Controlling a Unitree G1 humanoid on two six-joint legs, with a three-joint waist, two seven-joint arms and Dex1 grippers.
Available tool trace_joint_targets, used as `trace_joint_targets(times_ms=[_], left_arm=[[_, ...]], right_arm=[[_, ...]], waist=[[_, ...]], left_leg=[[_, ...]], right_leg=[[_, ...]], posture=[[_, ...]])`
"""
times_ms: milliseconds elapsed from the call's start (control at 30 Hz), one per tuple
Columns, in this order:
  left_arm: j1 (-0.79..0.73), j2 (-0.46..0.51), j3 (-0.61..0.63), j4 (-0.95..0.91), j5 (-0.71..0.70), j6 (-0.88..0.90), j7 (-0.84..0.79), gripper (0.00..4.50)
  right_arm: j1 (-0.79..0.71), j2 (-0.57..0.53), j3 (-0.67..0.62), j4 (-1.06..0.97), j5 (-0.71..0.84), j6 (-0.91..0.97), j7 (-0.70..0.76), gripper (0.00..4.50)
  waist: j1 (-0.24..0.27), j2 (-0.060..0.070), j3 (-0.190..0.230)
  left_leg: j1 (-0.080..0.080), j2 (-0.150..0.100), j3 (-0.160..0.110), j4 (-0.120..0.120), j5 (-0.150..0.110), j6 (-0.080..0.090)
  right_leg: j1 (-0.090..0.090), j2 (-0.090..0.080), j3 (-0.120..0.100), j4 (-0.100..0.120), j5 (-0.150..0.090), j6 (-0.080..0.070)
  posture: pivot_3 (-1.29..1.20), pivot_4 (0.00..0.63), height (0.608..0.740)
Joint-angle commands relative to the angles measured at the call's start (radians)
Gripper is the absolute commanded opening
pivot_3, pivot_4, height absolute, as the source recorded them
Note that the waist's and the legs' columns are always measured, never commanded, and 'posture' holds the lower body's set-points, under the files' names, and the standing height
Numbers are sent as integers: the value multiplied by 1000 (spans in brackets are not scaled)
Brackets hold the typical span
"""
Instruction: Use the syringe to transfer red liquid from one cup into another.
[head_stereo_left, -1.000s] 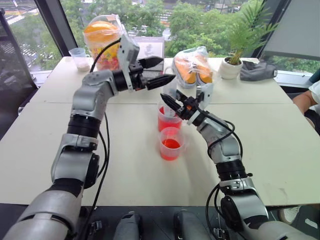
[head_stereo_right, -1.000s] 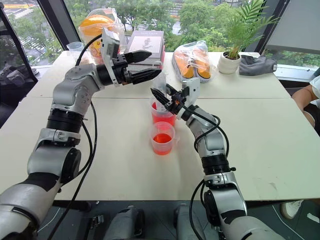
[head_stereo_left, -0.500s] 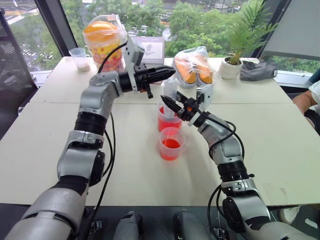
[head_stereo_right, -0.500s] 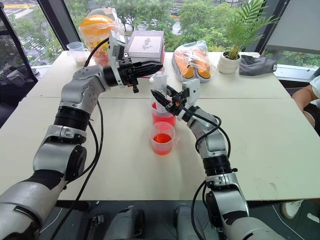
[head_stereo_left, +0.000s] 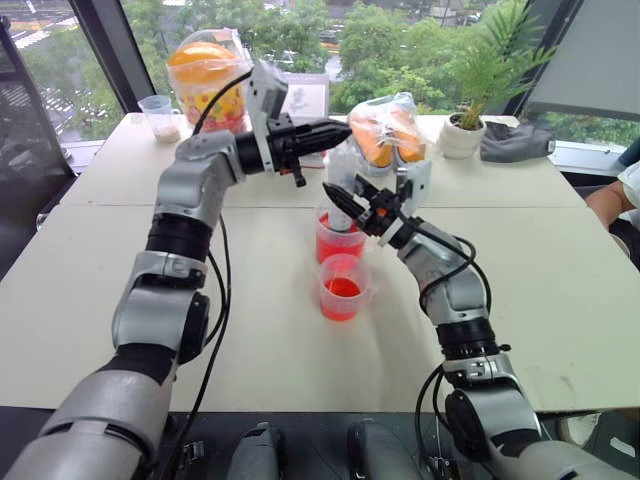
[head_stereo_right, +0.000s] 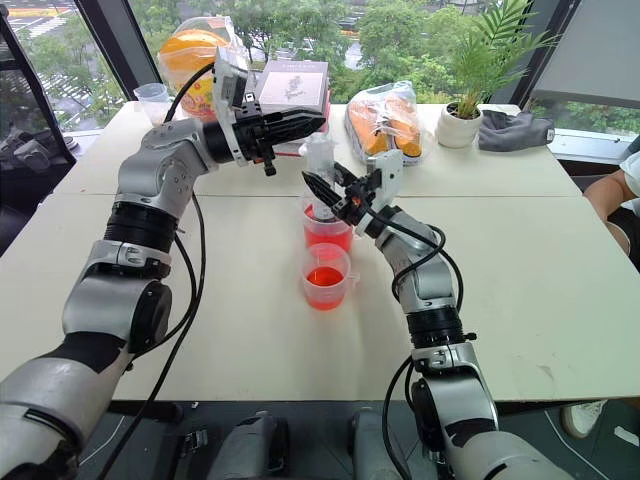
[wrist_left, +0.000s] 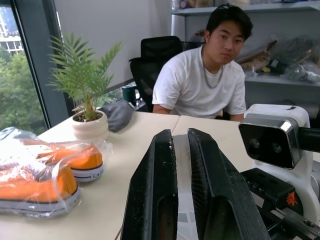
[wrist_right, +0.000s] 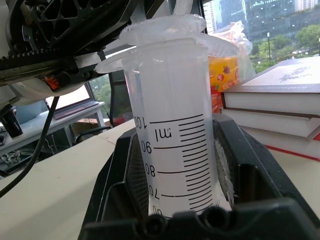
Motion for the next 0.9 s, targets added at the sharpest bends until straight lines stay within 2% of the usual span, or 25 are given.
trace_joint_targets(times_ms=[33,900], left_arm=[[-94,35,71,-3,3,-74,53,71],[-134,42,85,42,8,-119,71,71]], right_arm=[[14,-6,38,-5,-9,12,38,1469],[15,-11,49,52,-22,3,52,1469]], waist=[[0,0,0],[0,0,0]], left_leg=[[0,0,0,0,0,0],[0,0,0,0,0,0]], right_leg=[[0,0,0,0,0,0],[0,0,0,0,0,0]], posture=[[0,150,740],[0,150,740]])
